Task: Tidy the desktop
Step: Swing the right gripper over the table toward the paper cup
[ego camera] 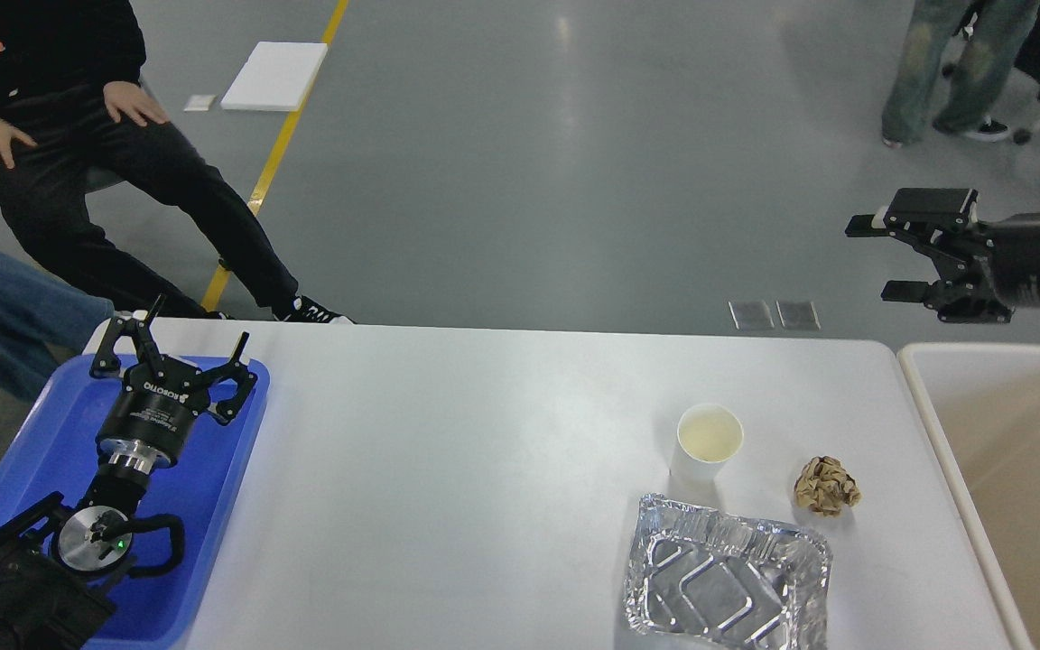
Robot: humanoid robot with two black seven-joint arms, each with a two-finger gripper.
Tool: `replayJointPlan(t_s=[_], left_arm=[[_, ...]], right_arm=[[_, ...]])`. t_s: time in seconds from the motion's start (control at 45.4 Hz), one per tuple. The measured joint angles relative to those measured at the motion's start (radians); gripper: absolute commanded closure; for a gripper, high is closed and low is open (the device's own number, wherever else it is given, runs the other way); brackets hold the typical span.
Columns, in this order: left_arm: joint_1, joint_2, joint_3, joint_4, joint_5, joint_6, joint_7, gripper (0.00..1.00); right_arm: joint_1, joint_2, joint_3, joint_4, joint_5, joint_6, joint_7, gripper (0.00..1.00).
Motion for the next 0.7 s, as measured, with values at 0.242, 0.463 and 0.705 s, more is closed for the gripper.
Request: replayJointPlan(t_s=[0.242, 0.463, 0.705], left_arm=[[0.0, 0.001, 0.0, 0.0, 0.0, 0.0, 0.0, 0.01], [0.001, 0.001, 0.0, 0.0, 0.0, 0.0, 0.0, 0.01], [0.001, 0.001, 0.0, 0.0, 0.0, 0.0, 0.0, 0.01]], right_arm=[[0.203, 0.124, -0.126, 0.006, -0.133, 0.141, 0.0, 0.0], [0.337, 0.262, -0.206, 0.007, -0.224, 0.193, 0.0, 0.0], [0.41, 0.347, -0.268, 0.012, -0.294, 0.211, 0.0, 0.0]])
